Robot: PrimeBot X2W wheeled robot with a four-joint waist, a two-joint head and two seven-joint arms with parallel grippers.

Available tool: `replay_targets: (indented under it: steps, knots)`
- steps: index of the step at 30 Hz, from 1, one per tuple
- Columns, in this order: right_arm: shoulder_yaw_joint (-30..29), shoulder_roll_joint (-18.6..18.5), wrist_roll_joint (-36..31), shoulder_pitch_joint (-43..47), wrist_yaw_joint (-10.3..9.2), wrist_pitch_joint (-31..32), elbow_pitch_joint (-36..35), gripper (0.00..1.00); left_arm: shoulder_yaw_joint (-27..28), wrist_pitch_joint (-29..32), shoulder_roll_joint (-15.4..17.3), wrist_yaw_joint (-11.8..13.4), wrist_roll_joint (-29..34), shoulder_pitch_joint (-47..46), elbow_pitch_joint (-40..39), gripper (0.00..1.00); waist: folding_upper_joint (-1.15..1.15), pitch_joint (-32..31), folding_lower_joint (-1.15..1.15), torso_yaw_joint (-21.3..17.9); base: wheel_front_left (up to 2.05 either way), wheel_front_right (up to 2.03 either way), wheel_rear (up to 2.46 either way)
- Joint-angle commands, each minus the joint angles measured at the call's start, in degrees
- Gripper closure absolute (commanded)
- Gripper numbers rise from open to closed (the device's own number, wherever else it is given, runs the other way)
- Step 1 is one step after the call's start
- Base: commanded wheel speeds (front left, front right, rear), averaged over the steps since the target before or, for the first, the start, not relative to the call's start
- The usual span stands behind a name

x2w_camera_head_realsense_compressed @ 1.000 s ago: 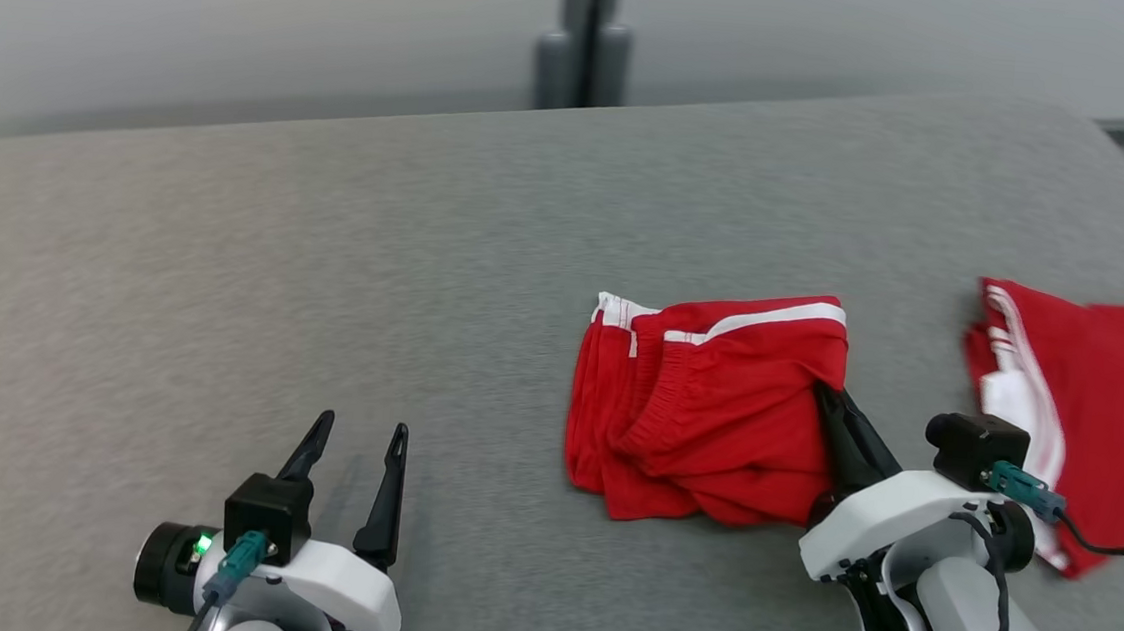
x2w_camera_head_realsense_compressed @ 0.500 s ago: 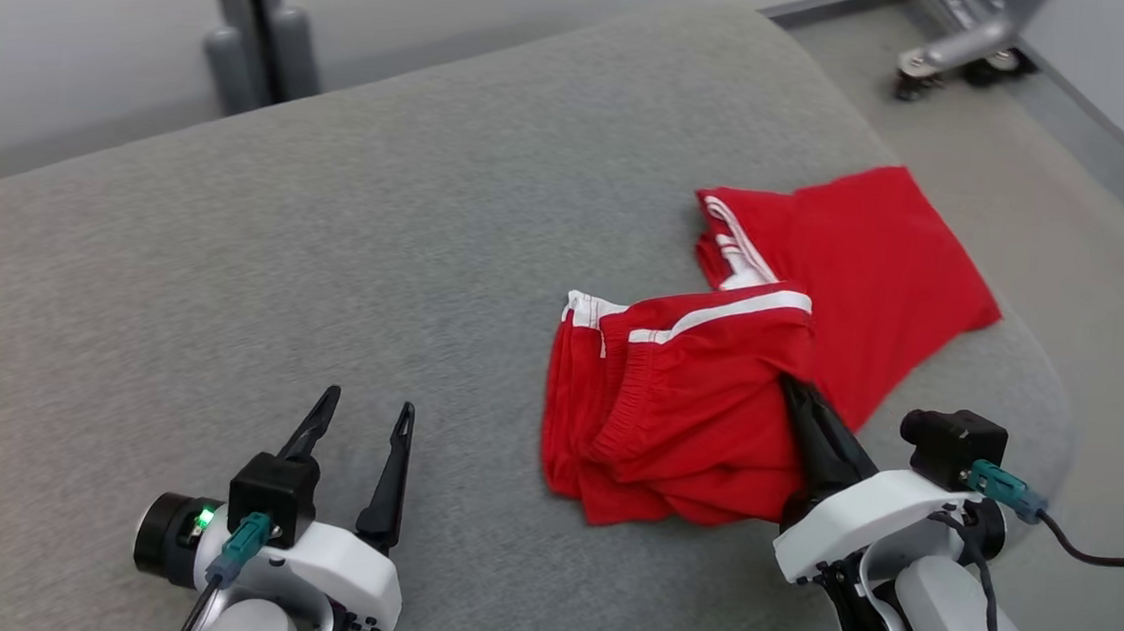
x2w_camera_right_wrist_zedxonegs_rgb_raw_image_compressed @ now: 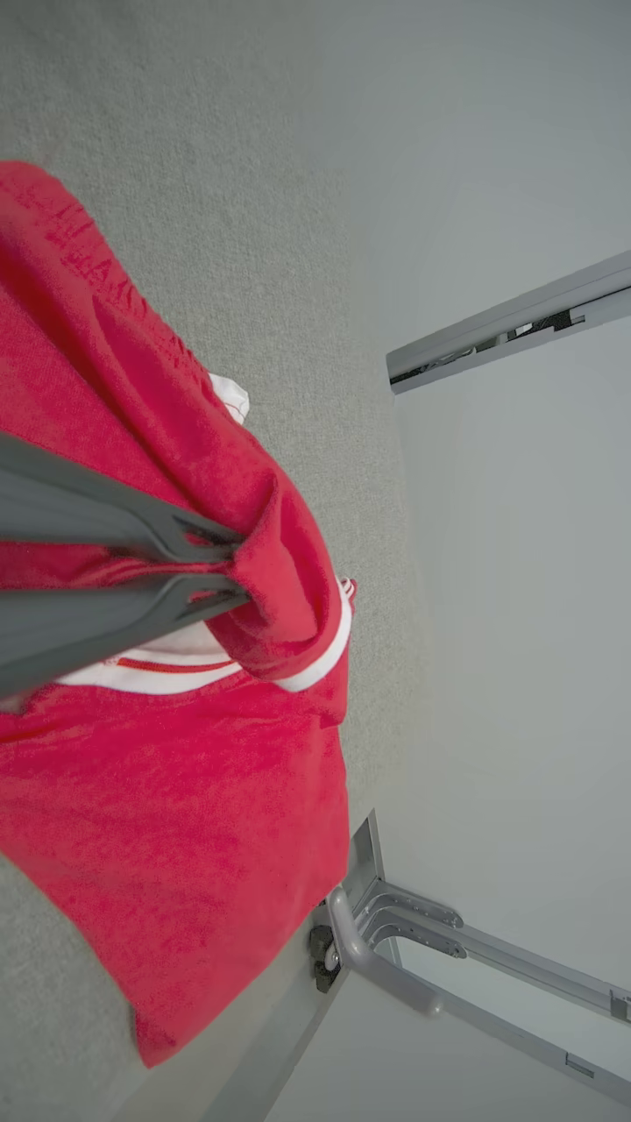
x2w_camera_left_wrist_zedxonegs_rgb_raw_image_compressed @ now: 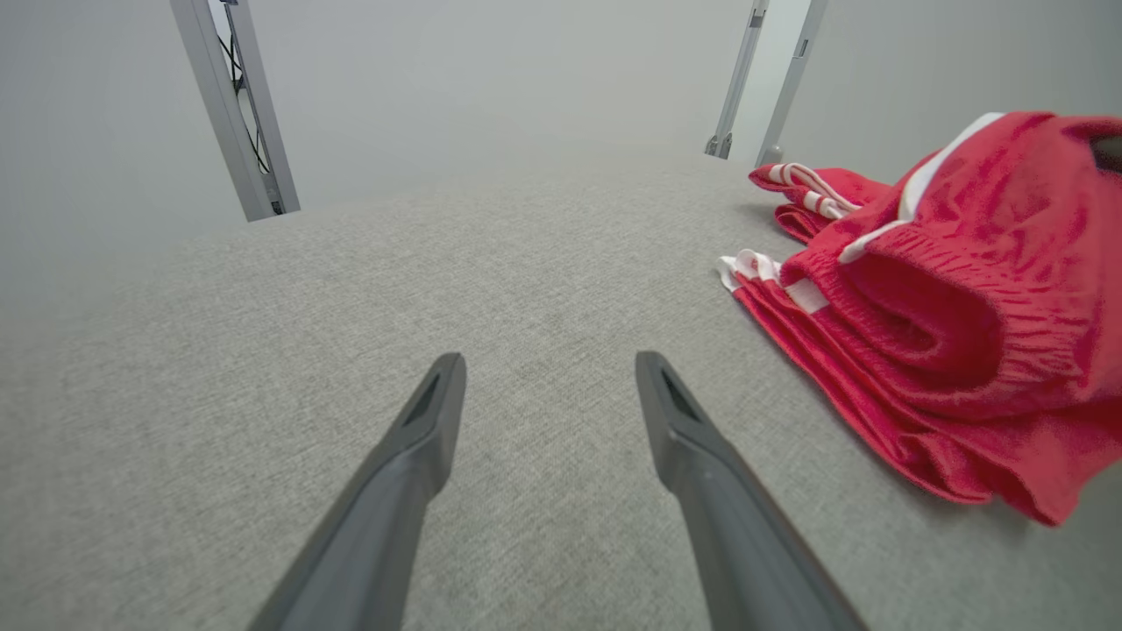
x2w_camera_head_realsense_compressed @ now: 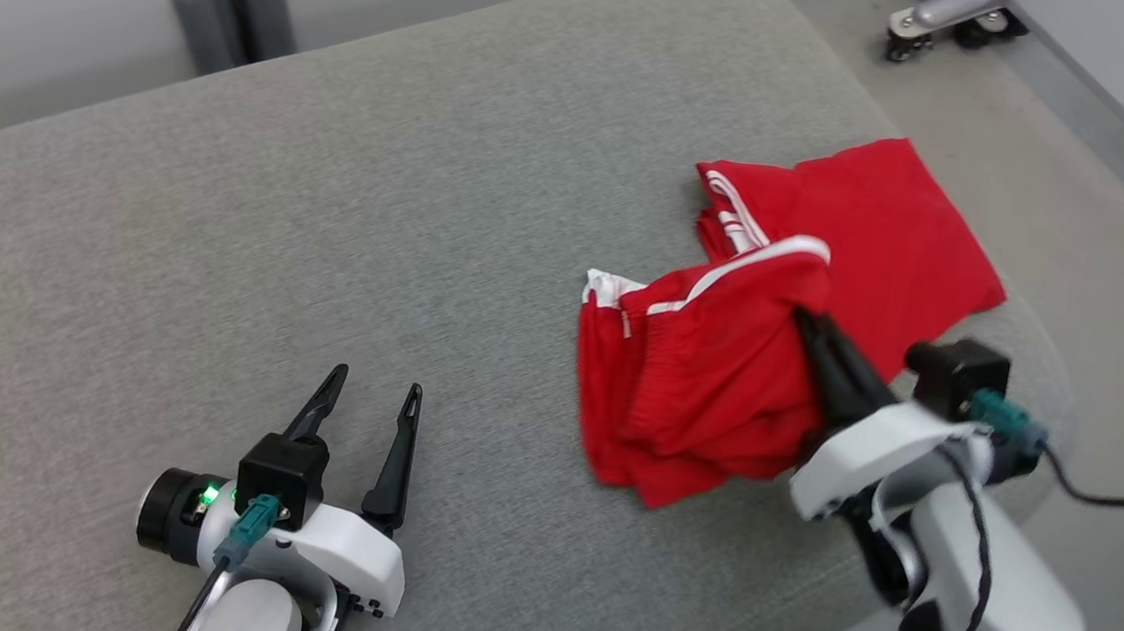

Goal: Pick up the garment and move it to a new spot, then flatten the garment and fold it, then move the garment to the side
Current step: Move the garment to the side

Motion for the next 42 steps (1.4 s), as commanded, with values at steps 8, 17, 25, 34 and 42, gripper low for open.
replay_targets:
  steps: [8,17,25,34,42]
  knots:
    - [-7.5,-7.6,-11.5,-8.2,-0.01,0.0,5.7,1.0,1.1,-0.3,0.3,-0.9,1.3,-1.0,-0.7,0.0,0.0,1.7,0.0,6.7,0.0,0.0,0.0]
    - [-21.5,-14.3,-22.8,-13.1,-0.01,0.0,13.1,1.0,1.4,-0.3,0.3,-1.3,2.3,-1.5,-2.0,0.0,0.0,3.3,0.0,12.0,0.0,0.0,0.0]
    - [-35.2,-16.5,-33.7,-14.6,-0.01,0.0,16.1,0.0,1.9,-0.3,0.3,-1.2,2.8,-1.3,-2.2,0.0,0.0,3.7,0.0,13.9,0.0,0.0,0.0]
    - [-41.3,-6.7,-37.4,-11.5,-0.01,0.0,4.1,0.0,3.0,-0.3,0.3,-0.2,1.9,-0.6,-1.8,0.0,0.0,2.6,0.0,14.1,0.0,0.0,0.0]
    - [-28.9,-1.9,-28.2,-4.9,-0.01,0.0,-8.3,0.0,4.4,-0.3,0.3,1.2,0.5,0.4,-2.0,0.0,0.0,-0.2,0.0,16.0,0.0,0.0,0.0]
